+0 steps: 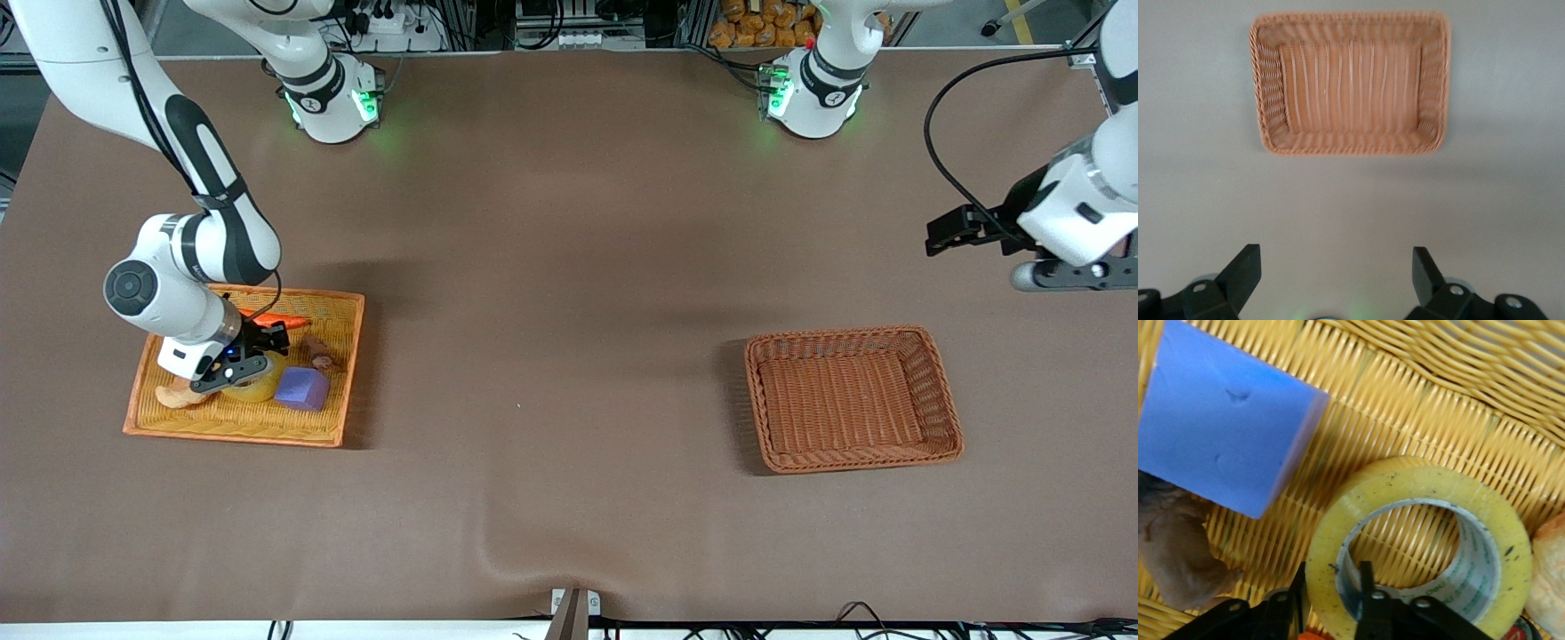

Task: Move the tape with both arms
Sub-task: 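Reach the right gripper down to the tape roll in the yellow tray, then grasp the tape roll with the right gripper while the left gripper approaches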

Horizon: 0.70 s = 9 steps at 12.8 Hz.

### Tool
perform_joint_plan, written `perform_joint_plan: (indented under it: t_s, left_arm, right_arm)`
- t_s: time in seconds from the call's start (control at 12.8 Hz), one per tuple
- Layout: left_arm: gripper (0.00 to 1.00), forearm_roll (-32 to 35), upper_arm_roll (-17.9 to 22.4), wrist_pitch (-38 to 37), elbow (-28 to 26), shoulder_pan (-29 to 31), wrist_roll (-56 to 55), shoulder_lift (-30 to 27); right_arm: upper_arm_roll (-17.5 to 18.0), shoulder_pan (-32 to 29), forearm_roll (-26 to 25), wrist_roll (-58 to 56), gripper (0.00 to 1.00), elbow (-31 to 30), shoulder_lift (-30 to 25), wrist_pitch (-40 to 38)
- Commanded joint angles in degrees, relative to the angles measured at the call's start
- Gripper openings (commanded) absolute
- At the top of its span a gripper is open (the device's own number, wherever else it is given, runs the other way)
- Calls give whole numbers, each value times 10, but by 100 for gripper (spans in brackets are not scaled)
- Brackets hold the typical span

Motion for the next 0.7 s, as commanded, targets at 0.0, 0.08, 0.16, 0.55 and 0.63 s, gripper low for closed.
perform_joint_plan:
  t_s: [0.0,0.08,0.16,0.55,0.63]
  left_arm:
    - [100,-14,0,6,31,13,-12,22]
    - [100,-9,-1,6,29,10,-11,23]
    - [100,-9,-3,6,27,9,-11,27]
    - [100,12,-5,12,36,-70,-149,111]
    - [100,13,-6,22,43,-87,-176,129]
  right_arm:
    - [5,-5,-6,-4,0,16,-20,-33]
    - [7,1,-6,-4,0,35,-31,-75]
    - [7,21,-6,2,0,71,-43,-136]
    - [6,133,2,90,0,277,-39,-360]
    - [6,177,4,150,0,291,-35,-360]
